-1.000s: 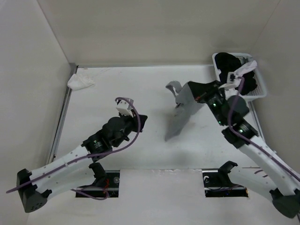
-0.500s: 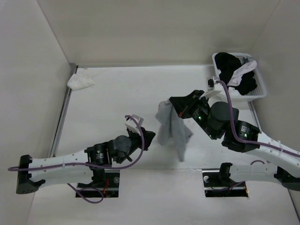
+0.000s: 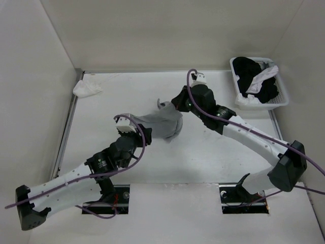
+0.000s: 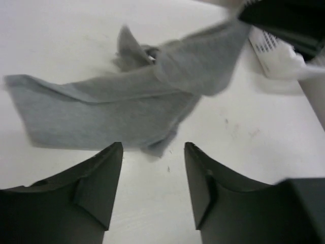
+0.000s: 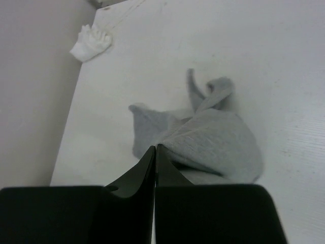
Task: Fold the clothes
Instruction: Flatten the tank top out
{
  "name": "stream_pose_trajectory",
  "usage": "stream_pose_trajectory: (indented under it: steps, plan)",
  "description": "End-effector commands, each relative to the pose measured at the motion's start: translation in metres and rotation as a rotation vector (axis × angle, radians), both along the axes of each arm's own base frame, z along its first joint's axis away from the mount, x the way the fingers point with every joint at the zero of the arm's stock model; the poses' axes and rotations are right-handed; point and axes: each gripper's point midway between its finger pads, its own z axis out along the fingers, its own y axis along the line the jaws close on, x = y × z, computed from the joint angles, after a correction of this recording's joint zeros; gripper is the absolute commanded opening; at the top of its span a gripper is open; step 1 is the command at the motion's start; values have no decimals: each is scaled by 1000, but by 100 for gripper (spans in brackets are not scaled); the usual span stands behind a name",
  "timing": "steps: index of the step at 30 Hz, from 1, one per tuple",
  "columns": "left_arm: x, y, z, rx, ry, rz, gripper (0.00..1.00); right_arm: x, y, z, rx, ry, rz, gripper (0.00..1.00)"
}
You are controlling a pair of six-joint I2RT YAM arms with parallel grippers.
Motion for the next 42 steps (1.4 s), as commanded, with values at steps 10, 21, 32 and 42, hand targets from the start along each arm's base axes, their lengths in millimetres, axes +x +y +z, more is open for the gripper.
stream_pose_trajectory:
  steps: [10, 21, 32, 42]
  plan:
    - [133, 78, -80, -160, 172, 392, 54, 30, -46, -6, 74, -85, -68, 1]
    - [223, 79, -140, -78, 281, 349, 44, 41, -64, -27, 190, -58, -37, 2]
    - [233, 94, -175, 11, 355, 400, 40, 43, -67, -30, 227, -52, -19, 2]
    - [221, 92, -137, -56, 308, 410, 1, 43, -71, -20, 242, -71, -27, 2]
